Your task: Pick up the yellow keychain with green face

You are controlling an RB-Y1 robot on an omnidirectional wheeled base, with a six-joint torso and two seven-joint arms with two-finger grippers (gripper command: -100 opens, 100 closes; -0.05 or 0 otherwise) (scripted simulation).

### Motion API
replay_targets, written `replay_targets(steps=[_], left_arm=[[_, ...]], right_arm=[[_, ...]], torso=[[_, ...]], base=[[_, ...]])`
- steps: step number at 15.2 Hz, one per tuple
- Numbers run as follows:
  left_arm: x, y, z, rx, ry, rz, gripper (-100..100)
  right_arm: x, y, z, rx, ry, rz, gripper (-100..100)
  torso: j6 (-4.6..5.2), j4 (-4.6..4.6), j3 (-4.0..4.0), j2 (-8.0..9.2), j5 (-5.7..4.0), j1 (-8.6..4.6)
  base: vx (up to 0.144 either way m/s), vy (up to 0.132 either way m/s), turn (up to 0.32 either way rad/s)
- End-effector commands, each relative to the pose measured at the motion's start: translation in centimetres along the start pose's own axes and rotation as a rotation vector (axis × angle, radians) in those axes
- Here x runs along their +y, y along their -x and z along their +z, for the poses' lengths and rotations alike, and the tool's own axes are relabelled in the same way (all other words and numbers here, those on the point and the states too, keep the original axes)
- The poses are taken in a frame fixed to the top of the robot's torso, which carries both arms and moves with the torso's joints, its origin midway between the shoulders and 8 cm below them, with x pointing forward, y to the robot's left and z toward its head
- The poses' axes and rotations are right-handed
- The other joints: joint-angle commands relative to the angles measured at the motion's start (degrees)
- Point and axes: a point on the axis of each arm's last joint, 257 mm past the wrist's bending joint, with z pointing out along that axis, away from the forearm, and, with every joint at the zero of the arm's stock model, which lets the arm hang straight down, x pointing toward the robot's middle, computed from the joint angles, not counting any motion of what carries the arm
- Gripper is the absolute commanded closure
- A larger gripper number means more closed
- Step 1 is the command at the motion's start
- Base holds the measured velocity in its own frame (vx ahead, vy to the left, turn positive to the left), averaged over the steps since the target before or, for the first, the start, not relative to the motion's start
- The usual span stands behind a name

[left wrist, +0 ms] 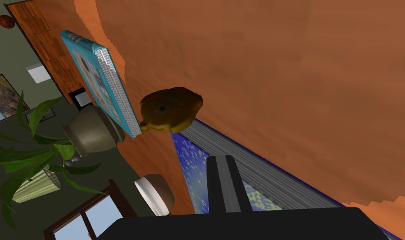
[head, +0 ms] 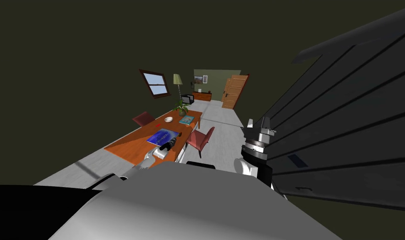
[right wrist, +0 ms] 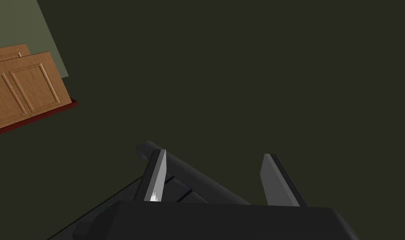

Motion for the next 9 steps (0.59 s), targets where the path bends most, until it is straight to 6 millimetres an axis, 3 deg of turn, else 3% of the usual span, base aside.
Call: replay_targets(steps=[1,5,9], left_arm=[[-0.06,0.55,0.12,-0.008,0.013,-0.004,-100],[-0.11,1.34,0.28,-0.021,0.031,-0.01,-100],[-0.43,1.06,0.55,-0.023,0.012,-0.01,-100]], right_arm=[[0.0,0.0,0.0,0.0,0.0,0.0,0],[0.0,0.01,-0.01,0.0,0.0,0.0,0],[0.0,0.01,0.0,0.0,0.0,0.0,0]], torso=[[0.0,0.0,0.0,0.0,0.0,0.0],[0.03,-0.18,-0.51,-0.91,0.04,0.21],[0.01,-0.12,-0.3,-0.5,0.04,0.16]], base=[[0.08,-0.009,-0.057],[0.185,0.025,-0.068],[0.052,0.013,-0.003]])
